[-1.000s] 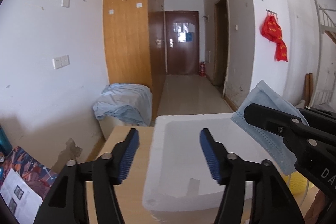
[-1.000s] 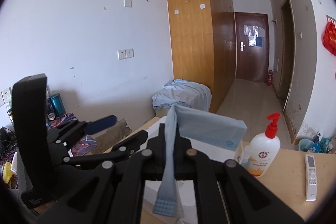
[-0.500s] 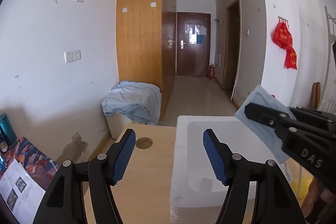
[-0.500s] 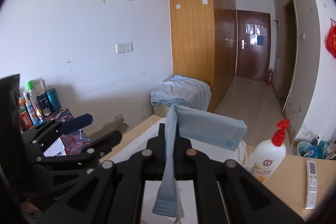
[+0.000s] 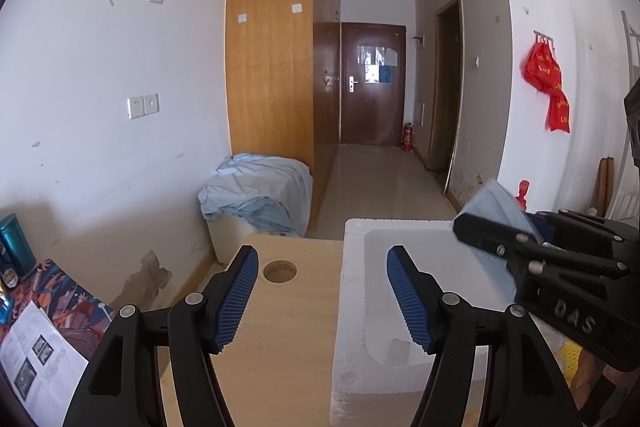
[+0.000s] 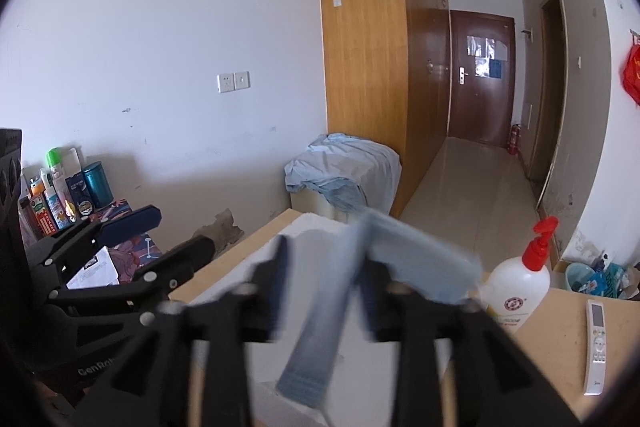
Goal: Organize soft objects
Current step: 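Open the left tool over the box while the right tool drops the mask inside, then withdraw both tools from the box back toward the table items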
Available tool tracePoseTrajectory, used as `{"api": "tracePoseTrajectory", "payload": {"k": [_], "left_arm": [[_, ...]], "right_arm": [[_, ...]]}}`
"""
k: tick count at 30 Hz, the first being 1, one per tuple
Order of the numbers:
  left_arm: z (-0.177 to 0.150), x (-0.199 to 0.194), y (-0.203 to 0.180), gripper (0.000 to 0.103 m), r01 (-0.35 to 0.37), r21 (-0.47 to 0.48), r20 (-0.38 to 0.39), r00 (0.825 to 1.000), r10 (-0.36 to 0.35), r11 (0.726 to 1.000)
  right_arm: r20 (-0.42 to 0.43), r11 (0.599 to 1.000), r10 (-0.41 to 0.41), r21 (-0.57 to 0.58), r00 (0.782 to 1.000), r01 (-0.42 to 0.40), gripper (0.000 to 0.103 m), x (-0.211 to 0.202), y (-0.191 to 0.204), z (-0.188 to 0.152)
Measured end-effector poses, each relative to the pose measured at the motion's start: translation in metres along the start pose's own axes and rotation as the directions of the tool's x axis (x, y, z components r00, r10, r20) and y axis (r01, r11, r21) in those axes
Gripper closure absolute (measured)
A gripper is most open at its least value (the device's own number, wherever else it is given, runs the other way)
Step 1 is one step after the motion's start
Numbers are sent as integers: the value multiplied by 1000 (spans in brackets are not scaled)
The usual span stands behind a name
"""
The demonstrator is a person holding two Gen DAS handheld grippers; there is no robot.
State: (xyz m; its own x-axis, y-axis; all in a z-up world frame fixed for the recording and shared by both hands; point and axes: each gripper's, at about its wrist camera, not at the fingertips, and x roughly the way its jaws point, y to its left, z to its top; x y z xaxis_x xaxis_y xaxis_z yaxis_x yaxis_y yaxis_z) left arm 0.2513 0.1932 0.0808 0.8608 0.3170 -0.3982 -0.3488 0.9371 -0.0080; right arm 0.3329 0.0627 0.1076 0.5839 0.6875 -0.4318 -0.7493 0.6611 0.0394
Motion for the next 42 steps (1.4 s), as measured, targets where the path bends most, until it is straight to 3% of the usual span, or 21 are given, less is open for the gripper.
{"api": "tracePoseTrajectory", "payload": {"k": [3,5,16,21,25,42], "left_arm": [[2,-3,3,35,-6,-13,8,1000,7,1000],[2,-4,4,35,-10,-13,7,1000,10,1000],[4,-14,7,35,-24,-20,18,1000,24,1000],[5,-17,9,35,-25,-27,17,1000,25,999],[4,-22,10,35,-27,-29,26,999,28,999],[1,-34,3,35,-20,-24,34,999,20,1000]], "right_arm": [[12,1000,-6,11,1000,6,40,-5,-3,0],[15,1000,-14,12,1000,13,38,-7,-3,1],[5,1000,-3,9,1000,3,35,-10,-1,1],[-124,999,13,49,992,-7,31,11,-6,-4],[-166,998,1,57,986,9,31,14,-7,-10],[-127,999,4,46,992,2,31,-8,-7,-18]]}}
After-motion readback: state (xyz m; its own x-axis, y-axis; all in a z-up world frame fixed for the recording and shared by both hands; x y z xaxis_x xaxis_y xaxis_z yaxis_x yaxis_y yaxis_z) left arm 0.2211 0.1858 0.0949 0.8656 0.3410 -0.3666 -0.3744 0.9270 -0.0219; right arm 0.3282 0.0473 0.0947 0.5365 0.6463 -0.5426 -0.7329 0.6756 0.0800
